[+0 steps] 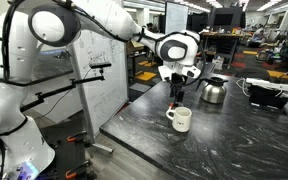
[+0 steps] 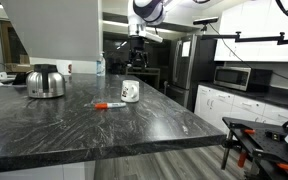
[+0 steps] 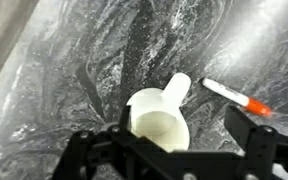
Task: Bring the mug closer to the edge
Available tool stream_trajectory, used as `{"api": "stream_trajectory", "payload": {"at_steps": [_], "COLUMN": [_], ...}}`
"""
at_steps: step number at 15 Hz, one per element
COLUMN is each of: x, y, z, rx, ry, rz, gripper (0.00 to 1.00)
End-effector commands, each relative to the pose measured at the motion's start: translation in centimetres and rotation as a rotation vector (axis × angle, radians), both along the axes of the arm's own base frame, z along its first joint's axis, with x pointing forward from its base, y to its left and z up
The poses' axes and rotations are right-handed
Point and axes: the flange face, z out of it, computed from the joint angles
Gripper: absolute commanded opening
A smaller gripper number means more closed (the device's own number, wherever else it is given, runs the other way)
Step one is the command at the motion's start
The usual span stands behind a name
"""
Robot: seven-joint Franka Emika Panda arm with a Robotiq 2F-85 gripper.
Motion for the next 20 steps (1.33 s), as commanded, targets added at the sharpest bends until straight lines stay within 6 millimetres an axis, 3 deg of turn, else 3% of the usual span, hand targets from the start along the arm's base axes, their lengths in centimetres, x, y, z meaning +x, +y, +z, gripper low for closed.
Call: {"api": "stream_trajectory", "payload": {"at_steps": [1, 8, 15, 16, 17, 20], "x": [0.5, -0.4, 0.1, 0.2, 0.3, 0.5], "y": [-1.6, -6.0, -6.3, -6.3, -6.4, -6.5], "z": [-0.3, -2.6, -6.1, -6.3, -6.2, -5.9], "rx": [0.036, 0.080, 0.091, 0.089, 0.084, 0.088], "ry": [0.013, 0.038, 0.085, 0.089, 0.091, 0.082], "rz": [-0.061, -0.157, -0.213, -0.218, -0.227, -0.245], "gripper": [1.00, 1.00, 0.98, 0.90, 0.74, 0.53]}}
